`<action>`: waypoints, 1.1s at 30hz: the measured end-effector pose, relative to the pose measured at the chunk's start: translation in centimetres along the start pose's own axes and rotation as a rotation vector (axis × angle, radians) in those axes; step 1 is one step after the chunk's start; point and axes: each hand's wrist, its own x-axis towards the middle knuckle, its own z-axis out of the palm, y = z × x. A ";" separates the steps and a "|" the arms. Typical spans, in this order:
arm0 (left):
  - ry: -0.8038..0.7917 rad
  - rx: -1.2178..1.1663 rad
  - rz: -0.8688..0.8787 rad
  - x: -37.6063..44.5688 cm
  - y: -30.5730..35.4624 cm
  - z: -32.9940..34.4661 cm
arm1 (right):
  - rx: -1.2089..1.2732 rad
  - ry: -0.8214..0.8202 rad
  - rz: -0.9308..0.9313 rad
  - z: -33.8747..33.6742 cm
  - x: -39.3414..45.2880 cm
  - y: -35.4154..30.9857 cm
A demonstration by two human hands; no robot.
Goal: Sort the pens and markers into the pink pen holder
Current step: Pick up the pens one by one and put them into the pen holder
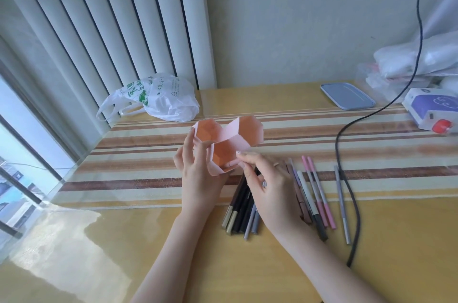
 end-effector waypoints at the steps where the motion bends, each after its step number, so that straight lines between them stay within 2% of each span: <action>1: 0.009 -0.007 -0.013 0.0 0.0 -0.1 | 0.008 -0.001 -0.012 -0.1 0.0 0.1; 4: 0.009 -0.026 -0.069 0.0 0.2 -0.4 | 0.033 -0.038 0.012 -0.1 0.1 0.1; 9: 0.055 0.009 -0.103 0.2 -0.4 -0.6 | 0.000 -0.001 0.001 -0.7 0.5 0.0; 11: 0.077 -0.007 -0.135 0.2 -0.4 -0.6 | 0.002 -0.158 -0.008 -0.9 0.7 0.1; 16: 0.125 -0.018 -0.205 0.3 -0.6 -0.7 | -0.106 -0.781 0.026 -0.6 0.2 0.6; 19: 0.136 -0.017 -0.237 0.4 -0.8 -0.7 | -0.137 -0.971 0.155 -1.1 0.1 0.5; 27: 0.129 -0.029 -0.268 0.5 -0.8 -0.6 | -0.150 -1.083 0.255 -2.3 0.6 0.6; 30: 0.114 -0.026 -0.256 0.5 -0.9 -0.6 | -0.162 -1.033 0.240 -2.2 0.5 0.1; 33: 0.080 -0.044 -0.226 0.4 -0.9 -0.6 | -0.155 -0.949 0.137 -1.8 0.6 -0.9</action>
